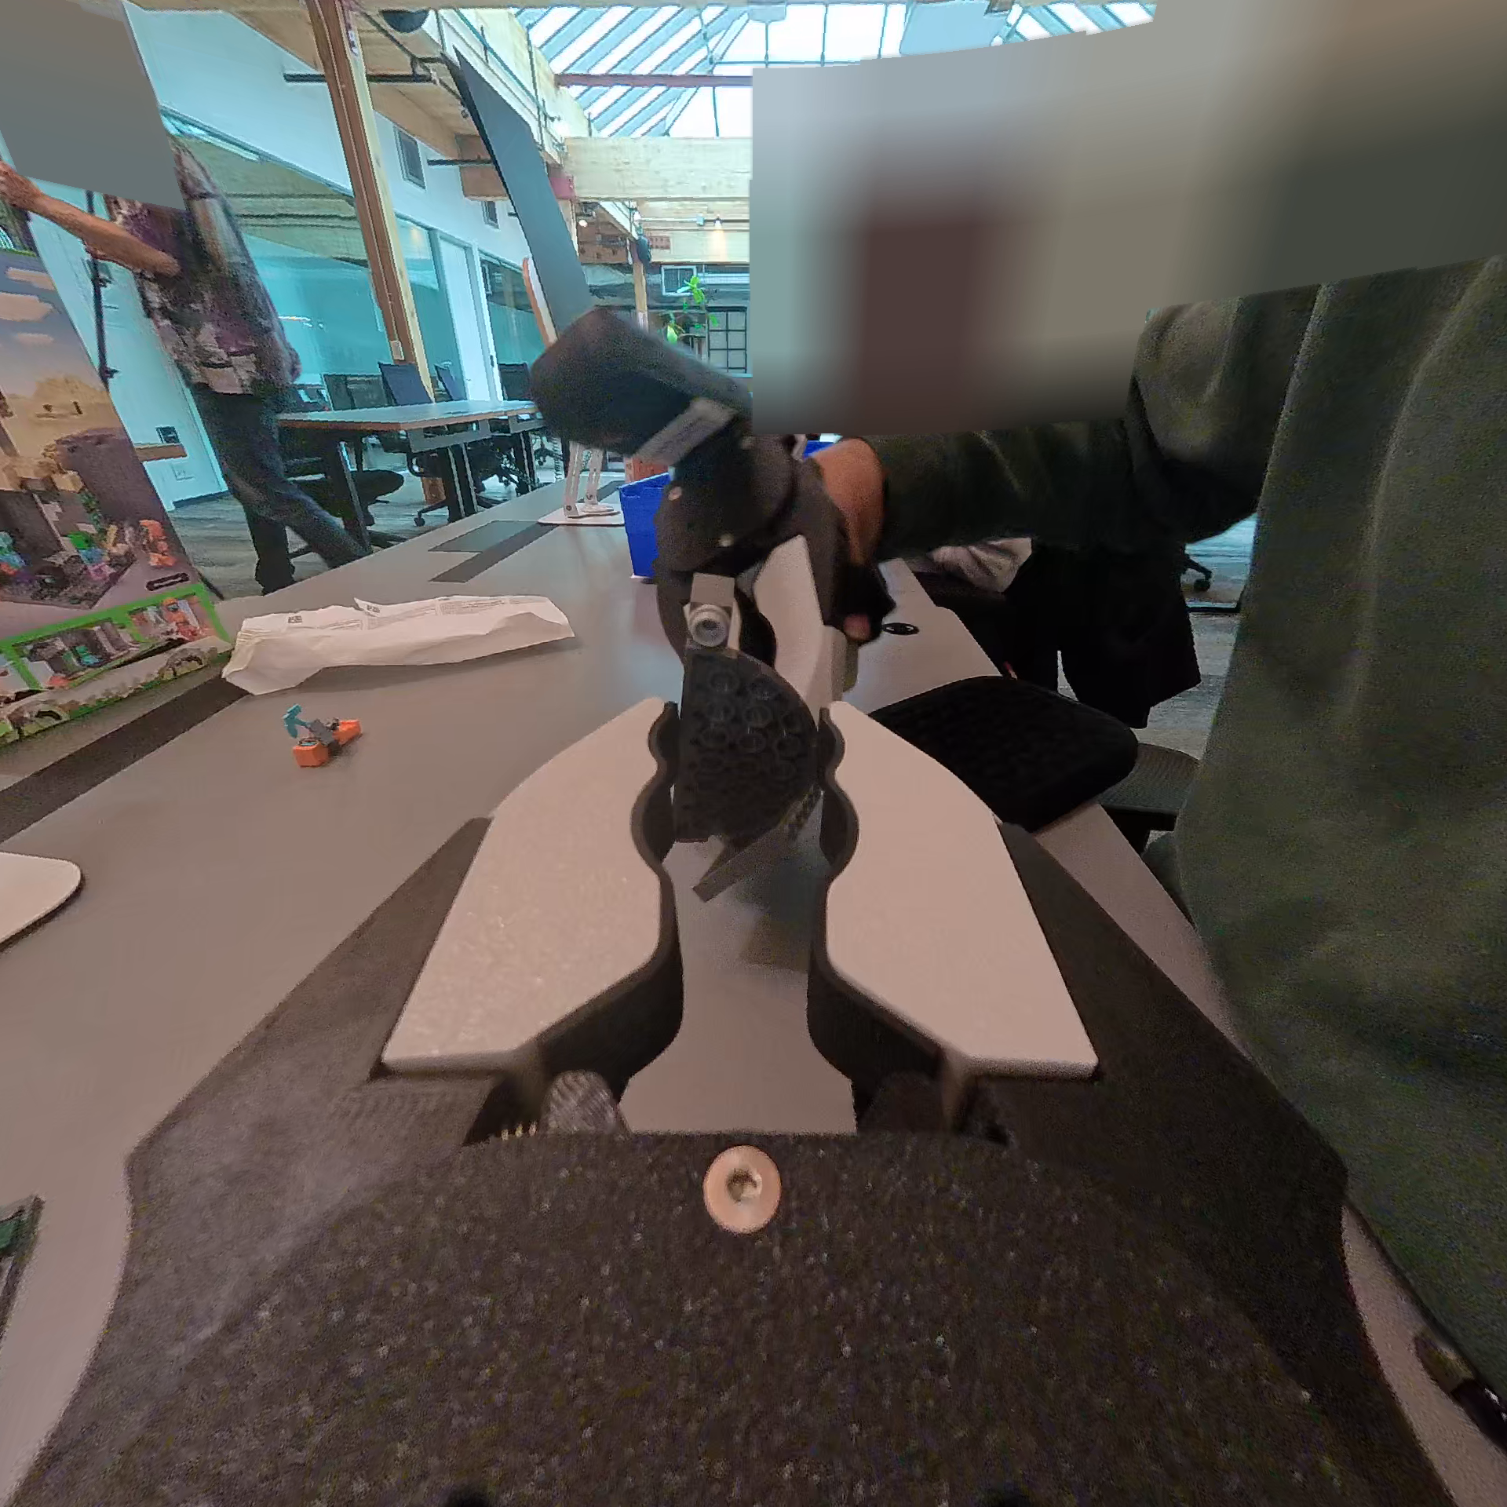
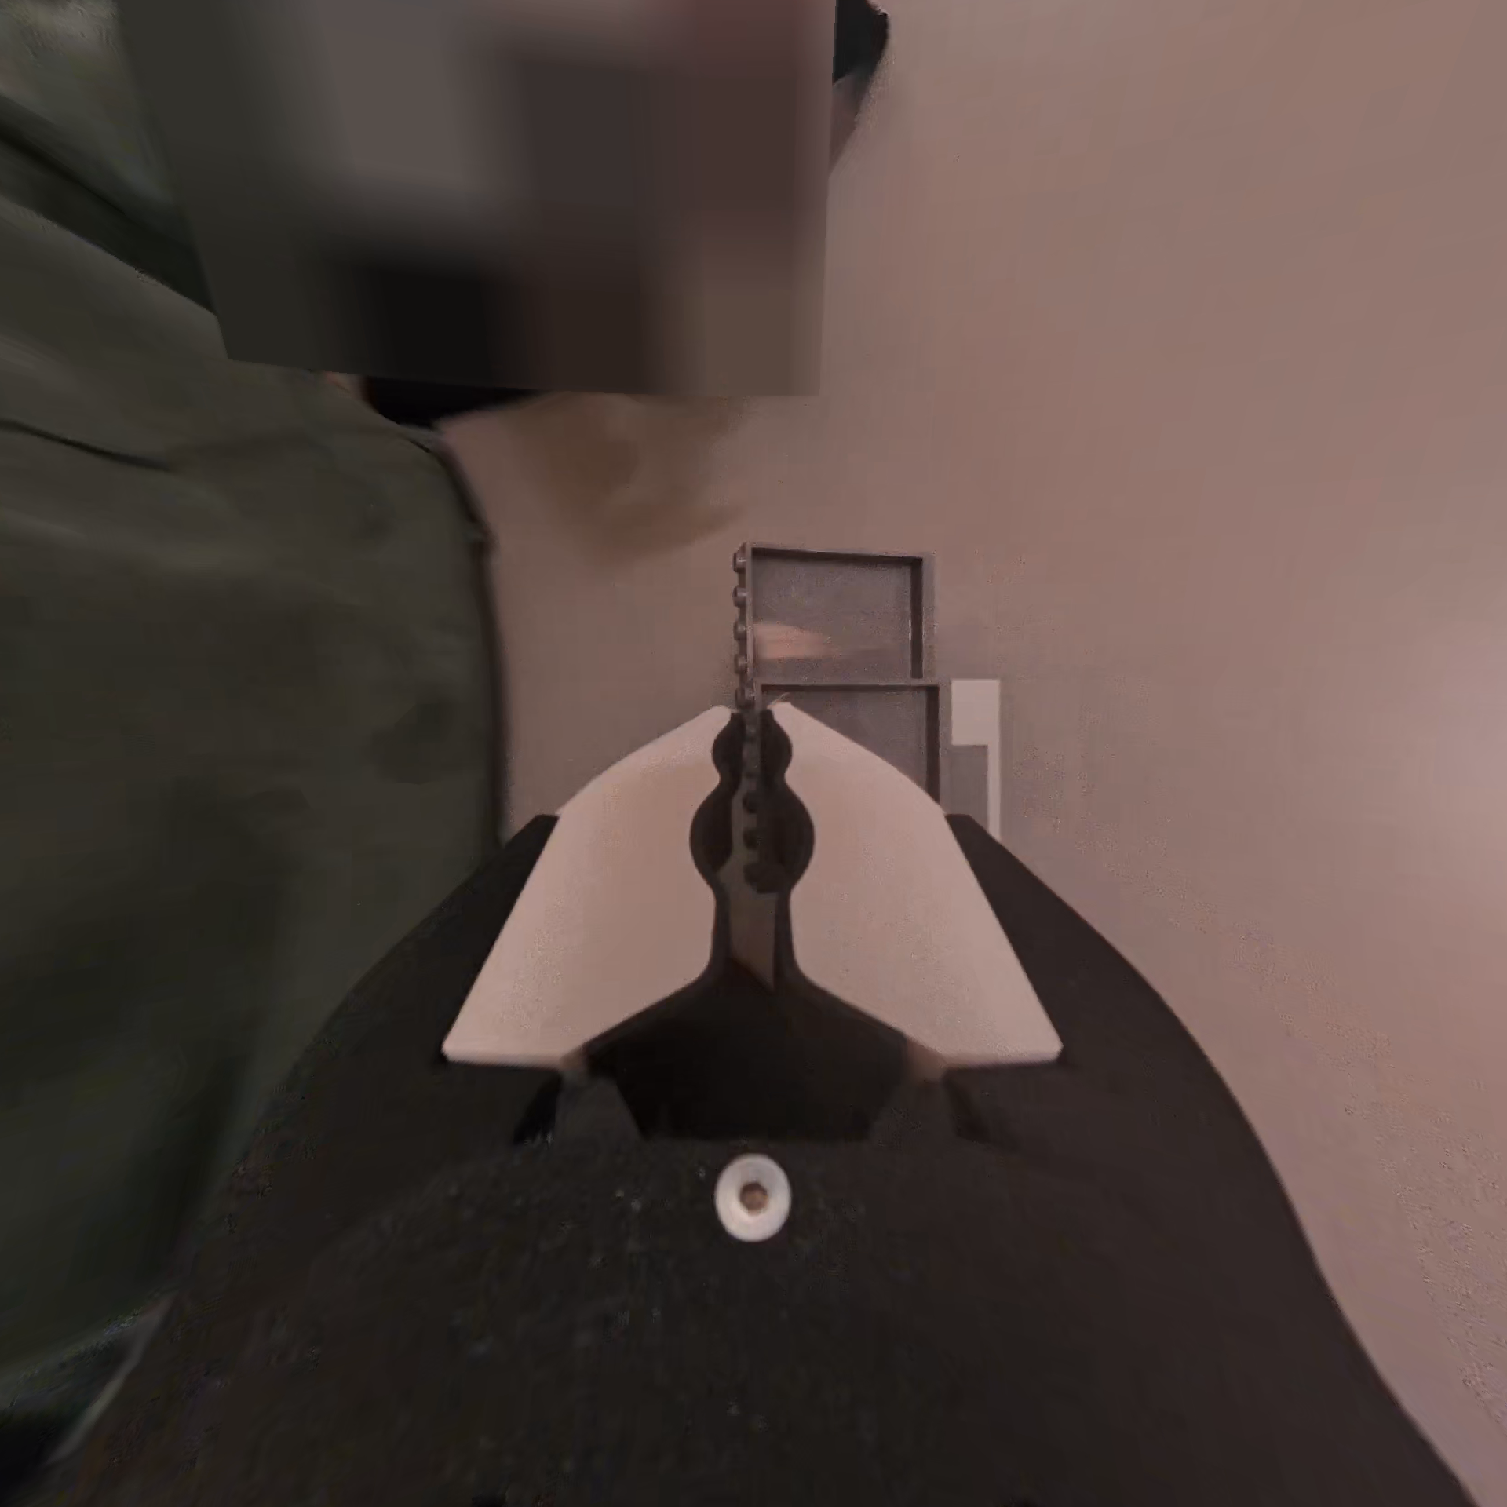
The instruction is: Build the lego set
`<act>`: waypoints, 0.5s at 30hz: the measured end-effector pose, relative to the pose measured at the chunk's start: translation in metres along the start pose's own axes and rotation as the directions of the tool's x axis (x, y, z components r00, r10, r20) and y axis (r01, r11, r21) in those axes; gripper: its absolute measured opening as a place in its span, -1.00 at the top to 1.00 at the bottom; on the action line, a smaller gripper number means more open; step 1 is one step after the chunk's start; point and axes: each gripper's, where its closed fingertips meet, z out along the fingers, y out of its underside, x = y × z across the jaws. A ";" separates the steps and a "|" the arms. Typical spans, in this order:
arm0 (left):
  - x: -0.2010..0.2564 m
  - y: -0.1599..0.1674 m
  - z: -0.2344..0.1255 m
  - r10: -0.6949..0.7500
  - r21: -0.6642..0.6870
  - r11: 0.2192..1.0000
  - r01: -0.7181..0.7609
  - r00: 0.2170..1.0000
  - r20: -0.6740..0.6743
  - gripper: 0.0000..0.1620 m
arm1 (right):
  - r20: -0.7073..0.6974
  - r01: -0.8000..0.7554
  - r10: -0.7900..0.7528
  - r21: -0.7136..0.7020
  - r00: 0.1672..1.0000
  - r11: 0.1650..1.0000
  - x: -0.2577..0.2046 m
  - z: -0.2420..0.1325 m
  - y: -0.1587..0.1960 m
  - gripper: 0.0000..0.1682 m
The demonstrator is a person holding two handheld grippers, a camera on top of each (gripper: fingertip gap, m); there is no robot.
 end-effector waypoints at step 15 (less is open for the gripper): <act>-0.004 0.007 0.001 -0.039 -0.006 0.999 0.039 0.999 -0.001 0.61 | 0.371 -0.430 0.402 -0.009 0.837 0.903 0.057 -0.035 -0.011 0.94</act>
